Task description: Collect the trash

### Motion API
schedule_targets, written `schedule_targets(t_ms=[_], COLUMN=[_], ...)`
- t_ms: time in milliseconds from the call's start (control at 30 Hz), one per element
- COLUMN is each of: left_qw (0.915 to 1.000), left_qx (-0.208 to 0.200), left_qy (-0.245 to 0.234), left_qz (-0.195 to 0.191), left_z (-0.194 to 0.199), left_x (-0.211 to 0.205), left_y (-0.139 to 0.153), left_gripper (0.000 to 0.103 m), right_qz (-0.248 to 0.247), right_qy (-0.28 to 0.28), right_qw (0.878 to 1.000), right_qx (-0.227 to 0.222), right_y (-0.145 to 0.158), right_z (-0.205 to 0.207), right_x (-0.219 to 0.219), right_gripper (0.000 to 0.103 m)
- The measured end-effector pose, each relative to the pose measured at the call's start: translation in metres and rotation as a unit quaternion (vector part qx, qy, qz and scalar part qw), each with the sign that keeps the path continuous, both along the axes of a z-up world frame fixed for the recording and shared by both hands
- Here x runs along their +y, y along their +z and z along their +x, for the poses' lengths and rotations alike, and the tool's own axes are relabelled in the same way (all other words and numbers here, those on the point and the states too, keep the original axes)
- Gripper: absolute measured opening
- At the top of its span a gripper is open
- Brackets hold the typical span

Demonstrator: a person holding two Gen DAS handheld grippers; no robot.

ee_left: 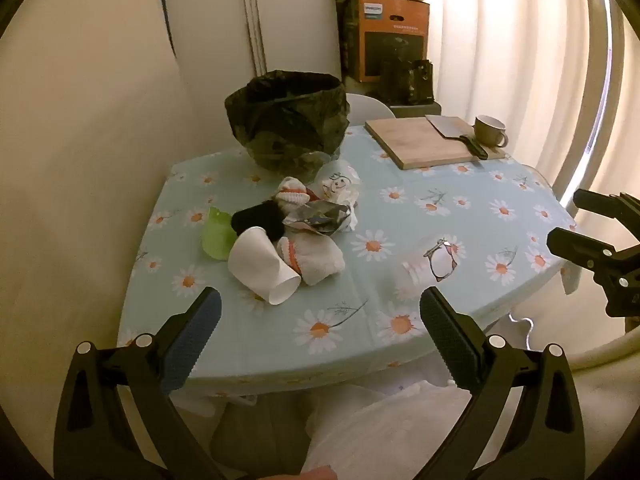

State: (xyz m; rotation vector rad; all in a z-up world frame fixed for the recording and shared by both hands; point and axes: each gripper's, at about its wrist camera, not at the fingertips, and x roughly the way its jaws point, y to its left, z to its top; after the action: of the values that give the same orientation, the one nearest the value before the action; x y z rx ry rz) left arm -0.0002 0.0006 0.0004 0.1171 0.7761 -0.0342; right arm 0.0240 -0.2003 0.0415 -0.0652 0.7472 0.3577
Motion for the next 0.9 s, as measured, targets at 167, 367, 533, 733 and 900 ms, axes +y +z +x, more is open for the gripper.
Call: schedule_targets(t_ms=[167, 367, 533, 733, 900], left_qw=[0.9998, 1.0, 0.9999, 1.0, 1.0], left_qx=[0.004, -0.007, -0.01, -0.002, -0.005], left_qy=[-0.008, -0.003, 0.002, -0.001, -0.003], left_qz=[-0.016, 0.0, 0.004, -0.004, -0.001], left_z=[0.0, -0.007, -0.014, -0.008, -0.009], left_x=[0.005, -0.002, -0.004, 0.001, -0.001], left_y=[-0.003, 0.0, 0.0, -0.002, -0.001], left_gripper=[0.097, 0.097, 0.097, 0.097, 0.097], right_qz=[0.003, 0.001, -0.001, -0.003, -0.007], right_qy=[0.002, 0.003, 0.004, 0.005, 0.009], right_qw=[1.0, 1.0, 1.0, 1.0, 1.0], right_qx=[0.002, 0.002, -0.002, -0.004, -0.006], right_y=[0.0, 0.002, 0.001, 0.005, 0.005], right_z=[-0.002, -0.001, -0.002, -0.002, -0.006], right_x=[0.0, 0.002, 0.001, 0.001, 0.004], right_gripper=[0.095, 0.095, 0.095, 0.095, 0.095])
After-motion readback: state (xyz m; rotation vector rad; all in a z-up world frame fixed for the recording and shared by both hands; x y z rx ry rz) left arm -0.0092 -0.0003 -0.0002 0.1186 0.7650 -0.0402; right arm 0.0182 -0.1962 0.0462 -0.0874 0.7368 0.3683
